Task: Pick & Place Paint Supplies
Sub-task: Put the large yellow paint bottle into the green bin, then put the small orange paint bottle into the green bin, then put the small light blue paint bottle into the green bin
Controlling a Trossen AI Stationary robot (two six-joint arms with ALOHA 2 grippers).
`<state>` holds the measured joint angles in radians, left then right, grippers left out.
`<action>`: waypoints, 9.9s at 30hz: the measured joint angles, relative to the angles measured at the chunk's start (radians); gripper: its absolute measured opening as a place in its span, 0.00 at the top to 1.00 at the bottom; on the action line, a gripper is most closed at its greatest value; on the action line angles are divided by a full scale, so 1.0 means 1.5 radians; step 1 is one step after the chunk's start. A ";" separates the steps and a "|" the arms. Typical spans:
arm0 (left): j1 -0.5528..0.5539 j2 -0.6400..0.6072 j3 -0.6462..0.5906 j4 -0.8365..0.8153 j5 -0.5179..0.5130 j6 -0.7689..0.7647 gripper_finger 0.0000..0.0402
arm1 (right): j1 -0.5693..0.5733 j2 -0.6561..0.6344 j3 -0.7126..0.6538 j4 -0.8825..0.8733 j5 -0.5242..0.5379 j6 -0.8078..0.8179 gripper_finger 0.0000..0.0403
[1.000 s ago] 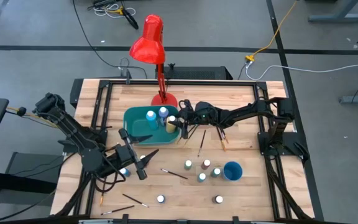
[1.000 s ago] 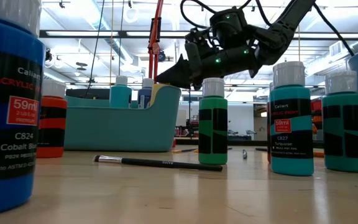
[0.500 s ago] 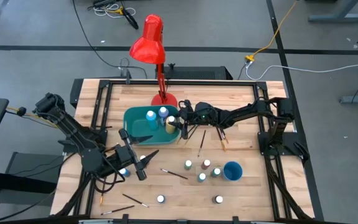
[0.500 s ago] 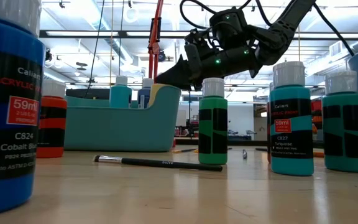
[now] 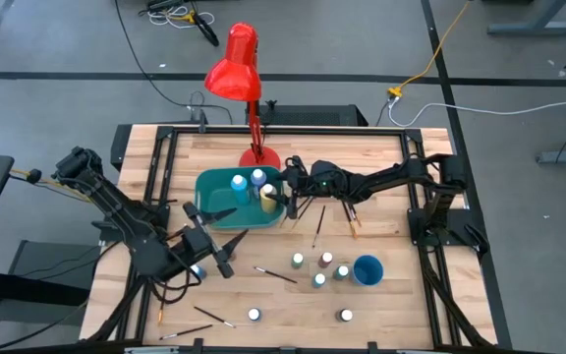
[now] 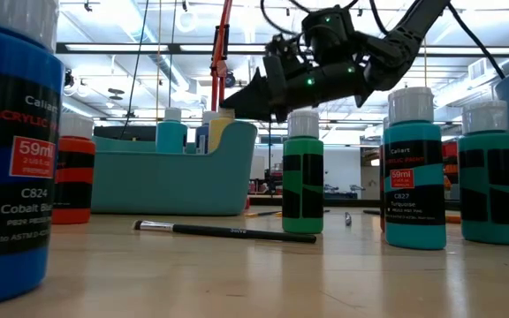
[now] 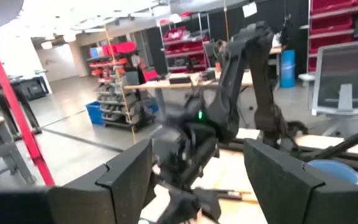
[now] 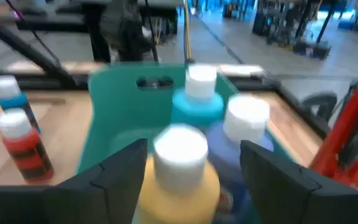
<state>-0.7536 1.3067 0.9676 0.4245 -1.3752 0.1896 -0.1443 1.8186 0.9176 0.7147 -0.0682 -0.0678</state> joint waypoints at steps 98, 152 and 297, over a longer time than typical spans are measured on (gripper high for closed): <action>0.246 0.220 0.129 -0.967 0.873 -0.839 0.30 | 0.217 -0.174 0.002 -0.323 0.000 0.075 0.35; 0.246 0.218 0.209 -0.978 0.844 -0.760 0.61 | 0.225 -0.174 0.002 -0.313 0.000 0.039 0.35; -0.012 0.117 0.050 -0.997 0.856 -1.306 0.39 | 0.225 -0.174 0.002 -0.292 0.000 0.073 0.35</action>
<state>-0.7723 1.4830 1.0424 -1.0709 -0.0910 -1.7691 0.1936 1.5581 0.9199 0.2768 -0.0681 0.0417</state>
